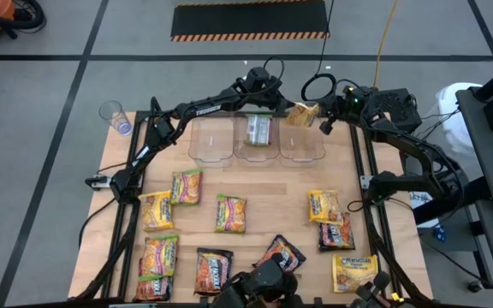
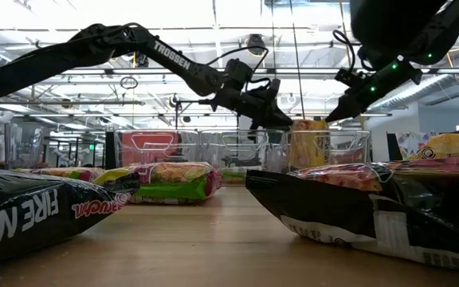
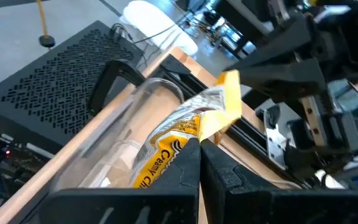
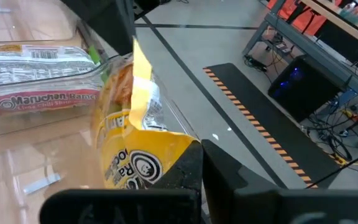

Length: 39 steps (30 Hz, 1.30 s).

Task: Sort Maruchan noodles
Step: Put the yellow noodle pack into the right transparent bin

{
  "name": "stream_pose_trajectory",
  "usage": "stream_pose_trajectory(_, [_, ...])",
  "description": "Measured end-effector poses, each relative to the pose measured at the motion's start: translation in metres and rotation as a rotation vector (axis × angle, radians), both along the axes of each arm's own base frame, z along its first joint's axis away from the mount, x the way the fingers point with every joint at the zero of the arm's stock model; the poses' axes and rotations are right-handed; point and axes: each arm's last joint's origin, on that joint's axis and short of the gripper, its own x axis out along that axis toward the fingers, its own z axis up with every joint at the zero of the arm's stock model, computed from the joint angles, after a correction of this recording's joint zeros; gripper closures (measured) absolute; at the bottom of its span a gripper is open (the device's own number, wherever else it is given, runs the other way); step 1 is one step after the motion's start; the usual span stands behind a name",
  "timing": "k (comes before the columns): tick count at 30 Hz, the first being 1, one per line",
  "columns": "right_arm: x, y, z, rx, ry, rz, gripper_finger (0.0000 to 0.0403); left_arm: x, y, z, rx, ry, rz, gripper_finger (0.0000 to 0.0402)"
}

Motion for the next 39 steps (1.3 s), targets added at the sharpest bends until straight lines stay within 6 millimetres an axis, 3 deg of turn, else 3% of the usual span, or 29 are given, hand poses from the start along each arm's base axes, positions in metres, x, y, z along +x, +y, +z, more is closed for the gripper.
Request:
stream_pose_trajectory(15, [0.006,-0.013,-0.019,0.051,0.007,-0.008,0.0403,-0.002,0.000,-0.005,-0.041,0.054,0.035,0.0401])
stream_pose_trajectory(26, [0.007,-0.014,-0.019,0.056,-0.005,-0.020,0.0403,-0.003,0.000,-0.006,-0.083,0.065,0.058,0.0400])
stream_pose_trajectory(39, [0.007,-0.014,-0.018,0.089,-0.049,-0.050,0.0384,-0.002,0.001,-0.005,-0.065,0.047,0.065,0.0354])
